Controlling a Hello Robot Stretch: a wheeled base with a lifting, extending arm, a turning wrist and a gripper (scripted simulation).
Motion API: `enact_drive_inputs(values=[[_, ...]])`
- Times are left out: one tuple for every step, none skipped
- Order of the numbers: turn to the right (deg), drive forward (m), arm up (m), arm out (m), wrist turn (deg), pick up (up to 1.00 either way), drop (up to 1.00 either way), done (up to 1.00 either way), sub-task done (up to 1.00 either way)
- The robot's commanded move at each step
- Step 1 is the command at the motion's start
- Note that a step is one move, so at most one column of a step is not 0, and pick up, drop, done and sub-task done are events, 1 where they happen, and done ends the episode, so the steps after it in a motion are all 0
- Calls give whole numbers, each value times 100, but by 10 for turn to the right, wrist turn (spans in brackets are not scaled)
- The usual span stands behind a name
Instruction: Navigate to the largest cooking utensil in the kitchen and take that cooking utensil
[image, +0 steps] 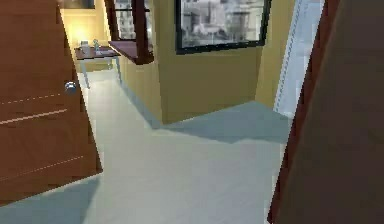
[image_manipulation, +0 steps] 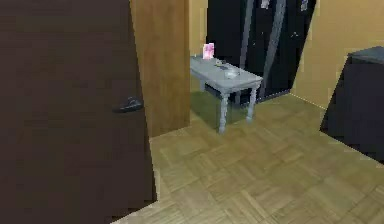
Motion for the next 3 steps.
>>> enact_drive_inputs(values=[[450,0,0,0,0,0,0,0,0],[450,0,0,0,0,0,0,0,0],[270,0,0,0,0,0,0,0,0]])
